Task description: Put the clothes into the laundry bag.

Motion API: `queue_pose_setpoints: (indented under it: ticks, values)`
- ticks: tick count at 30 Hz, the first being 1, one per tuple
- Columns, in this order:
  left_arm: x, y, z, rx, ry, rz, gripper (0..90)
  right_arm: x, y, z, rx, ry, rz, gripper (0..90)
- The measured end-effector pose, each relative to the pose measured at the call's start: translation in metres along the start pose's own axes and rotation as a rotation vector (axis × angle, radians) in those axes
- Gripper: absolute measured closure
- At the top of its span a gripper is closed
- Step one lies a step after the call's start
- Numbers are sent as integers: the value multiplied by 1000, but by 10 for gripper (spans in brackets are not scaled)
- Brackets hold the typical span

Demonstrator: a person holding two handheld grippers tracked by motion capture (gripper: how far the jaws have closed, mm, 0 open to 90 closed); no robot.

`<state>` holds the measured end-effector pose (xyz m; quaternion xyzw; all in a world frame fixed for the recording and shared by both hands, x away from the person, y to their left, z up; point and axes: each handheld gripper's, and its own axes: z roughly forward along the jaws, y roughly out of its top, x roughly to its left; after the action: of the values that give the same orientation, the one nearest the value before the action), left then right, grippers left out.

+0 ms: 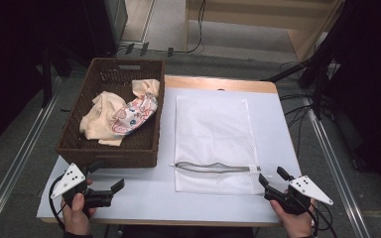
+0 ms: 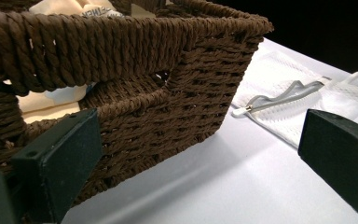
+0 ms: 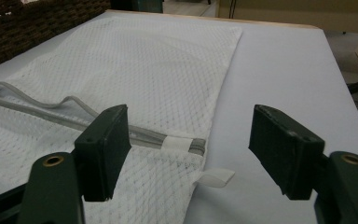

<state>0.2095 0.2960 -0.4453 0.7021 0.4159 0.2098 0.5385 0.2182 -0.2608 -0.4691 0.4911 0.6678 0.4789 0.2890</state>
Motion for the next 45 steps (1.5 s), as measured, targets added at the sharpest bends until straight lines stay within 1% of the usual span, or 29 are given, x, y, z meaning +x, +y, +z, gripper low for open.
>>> queue_pose_setpoints:
  ticks: [1, 2, 3, 4, 5, 7, 8, 10, 11, 12, 14, 16, 18, 21, 22, 24, 26, 28, 30, 32, 33, 34, 35, 36, 38, 39, 42, 44, 45]
  values:
    - [-1, 0, 1, 2, 16, -3, 16, 1, 0, 0, -5, -9, -8, 355]
    - [-4, 1, 1, 2, 44, -8, 71, 2, -1, -2, -13, -41, -14, 386]
    - [-6, 1, 2, 2, 68, -12, 180, 4, 0, -3, -27, -70, -12, 423]
    - [-6, 1, 2, 2, 68, -12, 231, 4, 0, -3, -27, -70, -12, 423]
    - [-11, 2, 5, 16, 57, 12, 222, 9, 1, -5, -49, -72, -3, 490]
    - [-15, 3, 8, 25, 52, 25, 221, 13, 2, -6, -50, -88, -10, 540]
    - [-17, 4, 10, 26, 56, 27, 226, 15, 2, -5, -52, -90, 1, 547]
    - [-19, 4, 10, 4, 24, 14, 230, 16, 2, -5, -58, -65, 51, 589]
    - [-20, 5, 10, -2, 21, 8, 296, 16, 2, -5, -60, -51, 64, 606]
    - [-22, 5, 11, 8, 31, 13, 382, 16, 3, -5, -60, -40, 64, 628]
    - [-26, 5, 14, 25, 47, 23, 460, 18, 3, -5, -55, -24, 59, 670]
    - [-32, 4, 17, 41, 47, 35, 597, 18, 4, -4, -45, -10, 53, 716]
    - [-37, 4, 22, 63, 32, 41, 740, 20, 5, -3, -45, 3, 56, 754]
    - [-46, 5, 31, 82, 18, 48, 879, 25, 9, -1, -44, 27, 58, 791]
    - [-49, 6, 34, 86, 12, 56, 900, 27, 10, 0, -45, 40, 57, 802]
    - [-55, 10, 40, 92, -17, 56, 900, 32, 15, 3, -42, 57, 57, 818]
    - [-62, 14, 46, 94, -44, 65, 900, 37, 21, 7, -40, 73, 43, 838]
    - [-71, 19, 55, 107, -77, 83, 900, 41, 28, 13, -10, 96, 27, 839]
    - [-80, 23, 69, 138, -130, 97, 900, 47, 34, 22, 42, 117, 10, 857]
    - [-89, 26, 86, 173, -175, 110, 900, 51, 39, 31, 71, 136, -13, 878]
    - [-92, 27, 92, 183, -189, 117, 900, 55, 41, 37, 91, 165, -23, 878]
    - [-92, 27, 92, 183, -189, 117, 900, 55, 41, 37, 91, 165, -23, 878]
    - [-99, 28, 107, 208, -225, 121, 900, 61, 43, 45, 116, 201, -41, 859]
    - [-102, 28, 114, 221, -235, 131, 900, 63, 43, 48, 127, 218, -46, 843]
    - [-105, 25, 126, 252, -248, 140, 900, 67, 41, 58, 166, 272, -36, 814]
    - [-106, 22, 131, 271, -238, 141, 900, 68, 39, 62, 183, 284, -28, 802]
    - [-104, 14, 141, 335, -226, 148, 900, 72, 35, 72, 207, 274, -19, 775]
    - [-102, 7, 145, 377, -202, 150, 891, 75, 34, 78, 227, 247, -47, 742]
    - [-101, 6, 146, 393, -194, 139, 889, 76, 33, 80, 235, 242, -58, 711]
